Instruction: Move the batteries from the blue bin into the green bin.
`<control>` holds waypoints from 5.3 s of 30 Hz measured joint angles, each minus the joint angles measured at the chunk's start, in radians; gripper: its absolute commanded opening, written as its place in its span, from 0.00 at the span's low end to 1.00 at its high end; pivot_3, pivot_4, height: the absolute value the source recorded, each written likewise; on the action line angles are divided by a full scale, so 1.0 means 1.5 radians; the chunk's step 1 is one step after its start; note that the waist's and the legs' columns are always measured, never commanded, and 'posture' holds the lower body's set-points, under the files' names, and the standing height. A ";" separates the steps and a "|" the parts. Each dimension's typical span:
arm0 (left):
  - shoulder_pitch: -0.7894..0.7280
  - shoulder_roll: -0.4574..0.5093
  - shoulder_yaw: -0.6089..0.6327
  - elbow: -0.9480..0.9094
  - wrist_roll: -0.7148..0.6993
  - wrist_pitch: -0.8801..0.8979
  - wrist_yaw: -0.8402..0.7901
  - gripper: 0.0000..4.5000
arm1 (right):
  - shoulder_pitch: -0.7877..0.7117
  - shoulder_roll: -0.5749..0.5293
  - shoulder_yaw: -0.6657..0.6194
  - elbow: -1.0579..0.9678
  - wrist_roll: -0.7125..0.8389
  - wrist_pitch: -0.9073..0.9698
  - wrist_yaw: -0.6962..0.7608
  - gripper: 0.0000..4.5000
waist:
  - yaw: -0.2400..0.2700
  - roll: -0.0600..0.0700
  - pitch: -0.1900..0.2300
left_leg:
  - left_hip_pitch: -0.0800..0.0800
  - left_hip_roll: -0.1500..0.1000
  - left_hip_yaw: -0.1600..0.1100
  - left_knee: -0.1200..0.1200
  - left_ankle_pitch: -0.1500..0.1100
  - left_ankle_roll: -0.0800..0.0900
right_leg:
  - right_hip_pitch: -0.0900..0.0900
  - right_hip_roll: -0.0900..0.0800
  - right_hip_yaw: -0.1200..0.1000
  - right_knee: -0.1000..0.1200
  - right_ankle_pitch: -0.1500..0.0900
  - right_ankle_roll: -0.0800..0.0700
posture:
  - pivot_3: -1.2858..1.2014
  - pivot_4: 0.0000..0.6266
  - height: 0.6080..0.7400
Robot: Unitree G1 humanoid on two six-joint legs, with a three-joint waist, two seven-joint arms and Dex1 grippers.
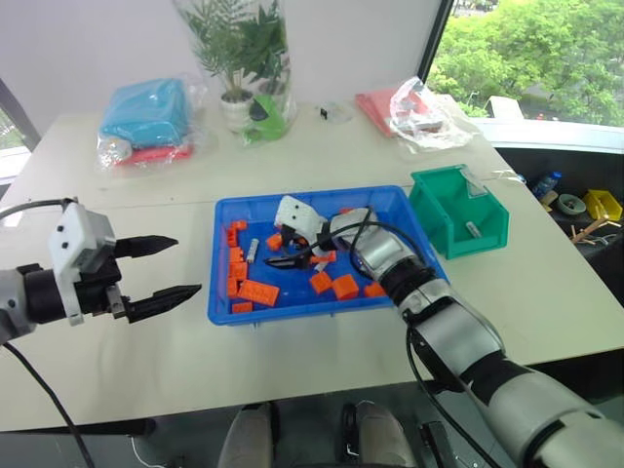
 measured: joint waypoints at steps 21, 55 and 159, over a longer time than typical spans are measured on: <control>-0.050 0.004 -0.038 0.026 0.007 -0.017 0.009 1.00 | -0.051 0.064 -0.040 0.152 -0.032 -0.074 -0.016 0.99 | -0.001 -0.001 -0.001 | 0.000 0.000 0.000 0.000 0.000 0.000 | 0.000 0.000 0.000 0.001 0.001 0.000 | 0.52 0.24 0.48; -0.080 -0.011 -0.072 0.027 0.009 -0.030 0.036 1.00 | -0.070 0.094 -0.097 0.204 -0.065 -0.090 -0.052 0.50 | 0.001 -0.001 -0.001 | 0.001 0.000 0.000 0.000 0.000 0.000 | 0.000 0.000 0.001 0.001 0.001 0.001 | 0.52 0.24 0.48; -0.240 -0.124 -0.262 0.015 -0.025 -0.017 0.109 1.00 | 0.055 -0.009 -0.063 -0.161 0.026 0.136 0.057 0.96 | 0.019 -0.003 -0.003 | 0.001 0.001 0.002 0.003 0.001 0.000 | 0.002 0.000 0.000 0.001 0.002 0.000 | 0.52 0.24 0.48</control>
